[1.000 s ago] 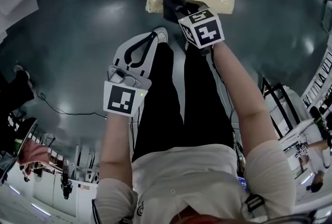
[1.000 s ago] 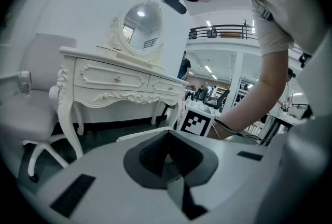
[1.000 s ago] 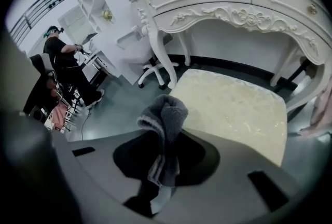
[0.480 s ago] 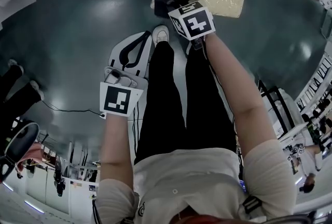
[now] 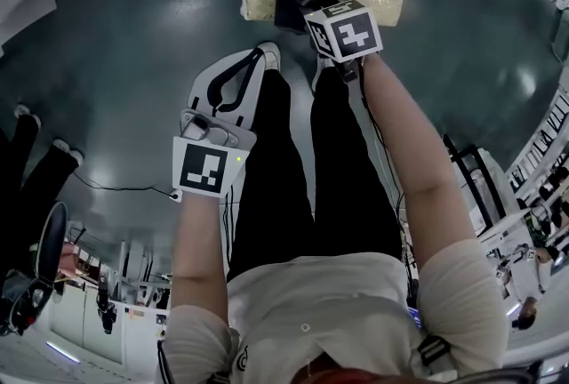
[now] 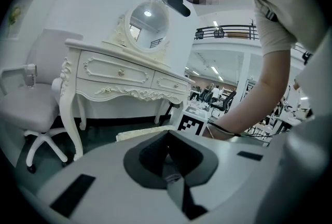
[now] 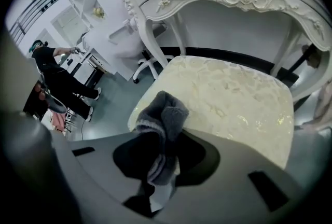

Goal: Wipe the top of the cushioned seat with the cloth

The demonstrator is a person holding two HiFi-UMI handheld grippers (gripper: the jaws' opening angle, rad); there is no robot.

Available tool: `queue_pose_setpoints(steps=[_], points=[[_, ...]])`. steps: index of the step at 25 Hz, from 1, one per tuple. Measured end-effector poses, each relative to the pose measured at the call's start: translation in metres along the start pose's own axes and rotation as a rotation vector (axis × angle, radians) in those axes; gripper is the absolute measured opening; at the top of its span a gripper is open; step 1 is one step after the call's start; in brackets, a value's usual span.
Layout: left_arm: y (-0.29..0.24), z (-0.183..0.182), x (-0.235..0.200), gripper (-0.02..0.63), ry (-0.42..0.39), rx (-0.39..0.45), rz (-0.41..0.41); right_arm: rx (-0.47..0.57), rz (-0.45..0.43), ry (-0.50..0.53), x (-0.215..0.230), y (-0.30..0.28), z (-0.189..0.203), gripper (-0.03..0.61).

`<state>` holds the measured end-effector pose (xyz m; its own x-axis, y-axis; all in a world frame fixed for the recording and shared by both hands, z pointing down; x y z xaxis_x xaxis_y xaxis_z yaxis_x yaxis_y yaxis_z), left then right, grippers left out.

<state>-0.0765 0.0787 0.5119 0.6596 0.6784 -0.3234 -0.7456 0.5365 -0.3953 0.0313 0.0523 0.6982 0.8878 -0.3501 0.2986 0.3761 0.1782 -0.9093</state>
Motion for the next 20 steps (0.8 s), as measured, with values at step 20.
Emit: queue_pose_setpoints(steps=[20], points=[[-0.083,0.002,0.100,0.013,-0.019,-0.020,0.072,0.003,0.081,-0.087,0.130,0.061,0.071,0.086]])
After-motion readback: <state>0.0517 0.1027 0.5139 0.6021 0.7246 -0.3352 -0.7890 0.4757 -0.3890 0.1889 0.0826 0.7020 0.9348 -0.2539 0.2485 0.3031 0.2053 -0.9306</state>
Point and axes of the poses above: the fingertips, and each gripper's own axes: y backward along the fingers, x to its right, z out of its underside, the point moved 1 cm from there along y, backward along the fingers
